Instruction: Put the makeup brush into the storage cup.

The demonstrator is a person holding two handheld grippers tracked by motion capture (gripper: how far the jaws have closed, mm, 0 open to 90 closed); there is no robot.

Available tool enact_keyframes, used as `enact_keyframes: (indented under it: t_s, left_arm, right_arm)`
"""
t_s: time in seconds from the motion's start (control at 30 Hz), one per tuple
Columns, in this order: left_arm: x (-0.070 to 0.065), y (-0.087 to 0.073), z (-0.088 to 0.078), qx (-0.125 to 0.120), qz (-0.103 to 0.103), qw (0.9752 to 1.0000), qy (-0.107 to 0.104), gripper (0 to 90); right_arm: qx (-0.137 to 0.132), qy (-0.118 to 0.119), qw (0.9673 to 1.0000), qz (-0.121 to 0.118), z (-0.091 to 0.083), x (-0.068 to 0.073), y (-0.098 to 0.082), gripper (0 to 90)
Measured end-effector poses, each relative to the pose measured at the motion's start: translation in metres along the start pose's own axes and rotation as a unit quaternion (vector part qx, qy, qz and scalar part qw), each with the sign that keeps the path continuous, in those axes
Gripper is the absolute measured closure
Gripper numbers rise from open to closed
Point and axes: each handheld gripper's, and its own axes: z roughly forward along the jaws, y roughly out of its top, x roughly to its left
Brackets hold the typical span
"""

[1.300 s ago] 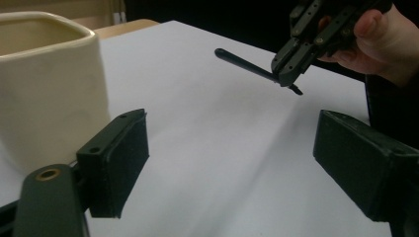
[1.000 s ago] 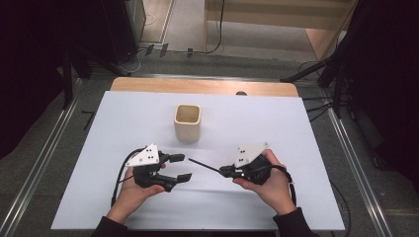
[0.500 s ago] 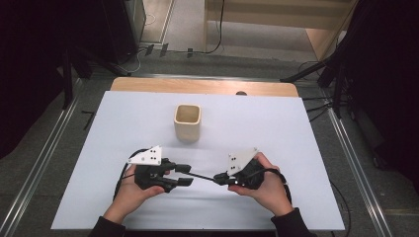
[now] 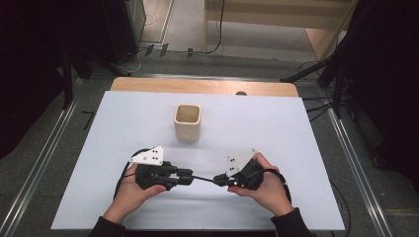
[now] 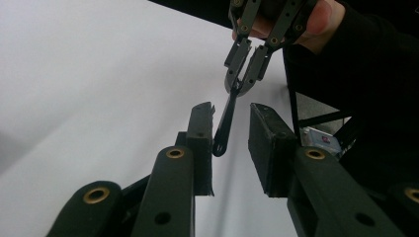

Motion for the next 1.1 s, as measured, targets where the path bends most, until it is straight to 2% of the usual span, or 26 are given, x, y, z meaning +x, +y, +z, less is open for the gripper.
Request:
enact_keyframes:
  t_s: [0.27,0.33,0.5,0.63,0.7,0.77,0.87,0.93,0.97,1.03,1.1]
  left_arm:
    - [0.001,0.000,0.000,0.003,-0.002,1.0000,-0.003,77.7]
    - [0.001,0.000,0.000,0.001,-0.003,1.0000,-0.007,81.9]
    - [0.003,-0.001,-0.001,-0.005,-0.005,0.9995,-0.030,85.4]
    - [0.002,0.000,-0.002,-0.004,0.001,0.9994,-0.034,86.1]
    - [0.002,0.000,-0.004,-0.011,0.003,0.9996,-0.026,86.1]
    - [0.002,0.001,-0.007,-0.020,0.003,0.9996,-0.018,86.2]
    - [0.002,0.001,-0.010,-0.028,0.009,0.9996,0.008,86.2]
    - [0.002,0.001,-0.012,-0.039,0.009,0.9989,0.024,86.2]
    - [0.001,0.001,-0.012,-0.044,0.009,0.9985,0.032,86.2]
    - [0.000,0.002,-0.014,-0.052,0.017,0.9972,0.050,86.2]
    - [-0.001,0.001,-0.016,-0.064,0.012,0.9955,0.069,86.2]
  right_arm:
    - [0.002,0.004,1.0000,-0.002,0.001,-0.001,-0.001,87.0]
    - [0.002,0.007,1.0000,-0.003,0.002,-0.001,-0.001,87.0]
    - [0.002,0.013,0.9999,-0.007,0.002,0.000,-0.001,86.9]
    - [0.004,0.021,0.9997,-0.009,0.003,0.000,-0.001,86.6]
    - [-0.007,0.009,0.9999,-0.005,0.003,-0.001,-0.001,83.2]
    - [-0.022,-0.009,0.9996,0.014,0.001,-0.003,-0.002,74.3]
    - [-0.039,-0.018,0.9986,0.030,-0.003,-0.002,-0.002,71.9]
    - [-0.050,-0.041,0.9967,0.048,-0.004,-0.001,-0.001,63.5]
    - [-0.060,-0.055,0.9949,0.059,-0.005,-0.002,-0.001,62.9]
    - [-0.076,-0.062,0.9923,0.075,-0.005,-0.002,-0.002,58.3]
    - [-0.097,-0.083,0.9874,0.093,-0.002,-0.002,-0.003,48.6]
